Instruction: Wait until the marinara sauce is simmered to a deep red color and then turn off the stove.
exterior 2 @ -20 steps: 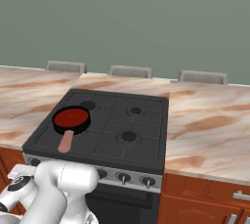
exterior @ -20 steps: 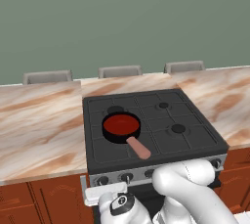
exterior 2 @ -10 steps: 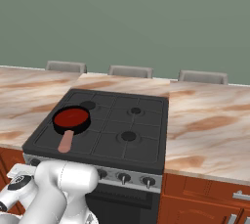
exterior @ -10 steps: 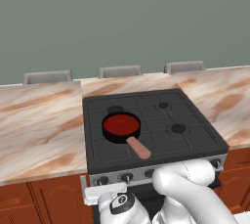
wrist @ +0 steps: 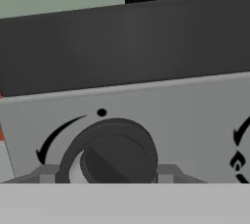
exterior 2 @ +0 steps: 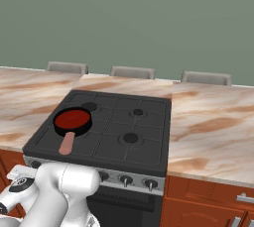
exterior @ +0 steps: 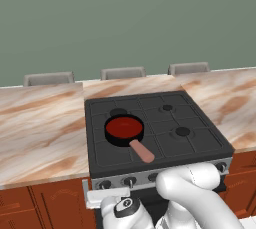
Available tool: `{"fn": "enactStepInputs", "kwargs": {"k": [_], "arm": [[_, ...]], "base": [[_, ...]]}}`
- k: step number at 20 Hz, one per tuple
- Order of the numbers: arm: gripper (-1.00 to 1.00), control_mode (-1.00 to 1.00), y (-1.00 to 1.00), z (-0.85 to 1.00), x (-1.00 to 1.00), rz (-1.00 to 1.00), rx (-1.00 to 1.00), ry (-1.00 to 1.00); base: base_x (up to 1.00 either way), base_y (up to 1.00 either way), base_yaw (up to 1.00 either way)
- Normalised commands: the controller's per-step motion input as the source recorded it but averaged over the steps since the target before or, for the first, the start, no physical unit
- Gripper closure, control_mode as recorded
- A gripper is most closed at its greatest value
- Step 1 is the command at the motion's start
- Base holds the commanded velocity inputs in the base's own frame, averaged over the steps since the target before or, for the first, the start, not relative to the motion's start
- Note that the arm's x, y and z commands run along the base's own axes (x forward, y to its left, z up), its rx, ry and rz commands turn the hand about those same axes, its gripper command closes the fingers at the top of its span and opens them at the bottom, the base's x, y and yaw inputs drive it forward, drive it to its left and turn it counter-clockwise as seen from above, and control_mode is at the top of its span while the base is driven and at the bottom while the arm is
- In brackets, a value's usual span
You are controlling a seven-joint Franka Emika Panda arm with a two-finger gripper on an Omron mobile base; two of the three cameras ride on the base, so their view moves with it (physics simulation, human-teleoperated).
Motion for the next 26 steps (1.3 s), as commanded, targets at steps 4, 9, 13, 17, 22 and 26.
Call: {"fn": "enactStepInputs", "kwargs": {"k": [4,9,13,17,22,26], "arm": [[1.00,-1.00,-0.01,0.00,-0.08,-0.08,0.19,0.00],[1.00,-1.00,0.00,0.00,-0.07,-0.09,0.18,0.00],[1.00,-1.00,0.00,0.00,-0.11,-0.12,0.19,0.00],[1.00,-1.00,0.00,0.00,-0.11,-0.14,0.18,0.00],[1.00,-1.00,0.00,0.00,-0.13,-0.15,0.19,0.00],[1.00,-1.00,0.00,0.00,-0.19,-0.15,0.22,0.00]], "base": [[0.00,0.00,0.00],[0.00,0.00,0.00],[0.00,0.00,0.00],[0.00,0.00,0.00],[0.00,0.00,0.00],[0.00,0.00,0.00]]}}
